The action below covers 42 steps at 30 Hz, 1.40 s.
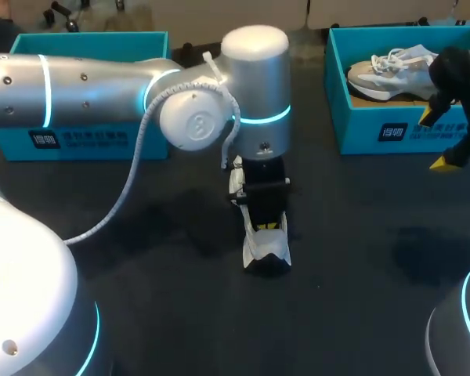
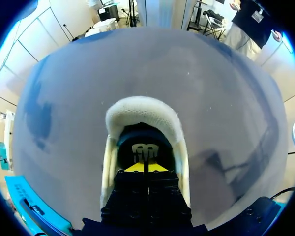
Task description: Take the shoe out of the shoebox, open the shoe tongue, remove and reinsert the insole, then place the shoe into the shoebox
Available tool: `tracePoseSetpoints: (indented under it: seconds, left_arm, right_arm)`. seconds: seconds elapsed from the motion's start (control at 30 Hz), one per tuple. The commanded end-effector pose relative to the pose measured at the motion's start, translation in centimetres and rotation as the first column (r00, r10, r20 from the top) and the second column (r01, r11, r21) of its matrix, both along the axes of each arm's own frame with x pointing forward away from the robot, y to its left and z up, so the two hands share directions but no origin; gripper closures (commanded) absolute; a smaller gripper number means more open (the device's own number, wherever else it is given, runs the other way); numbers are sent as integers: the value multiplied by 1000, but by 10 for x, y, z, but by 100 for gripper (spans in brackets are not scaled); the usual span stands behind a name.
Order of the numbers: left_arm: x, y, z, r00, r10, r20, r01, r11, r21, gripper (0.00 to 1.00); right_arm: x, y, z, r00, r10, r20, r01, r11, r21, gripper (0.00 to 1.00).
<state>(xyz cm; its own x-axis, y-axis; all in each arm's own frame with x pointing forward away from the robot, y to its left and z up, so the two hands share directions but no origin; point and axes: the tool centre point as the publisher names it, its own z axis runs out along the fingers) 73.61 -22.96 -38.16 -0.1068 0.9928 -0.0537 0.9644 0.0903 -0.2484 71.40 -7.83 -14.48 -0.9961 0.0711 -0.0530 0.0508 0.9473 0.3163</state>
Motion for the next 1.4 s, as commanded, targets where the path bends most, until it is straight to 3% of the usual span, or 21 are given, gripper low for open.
tracePoseSetpoints:
  seconds: [0.03,0.6,1.13,1.4]
  left_arm:
    - [-6,11,21,1000,-15,-19,15,1000,-17,100]
    - [-31,2,-10,997,-58,-52,58,998,12,100]
    - [-26,2,-47,999,-36,29,34,997,64,100]
    - [-10,2,-54,996,-10,90,7,999,40,100]
  right_arm:
    - [2,1,0,1000,0,-4,0,1000,-3,0]
    - [2,1,0,1000,0,-4,0,1000,-3,0]
    - [2,1,0,1000,0,-4,0,1000,-3,0]
    - [2,1,0,1000,0,-4,0,1000,-3,0]
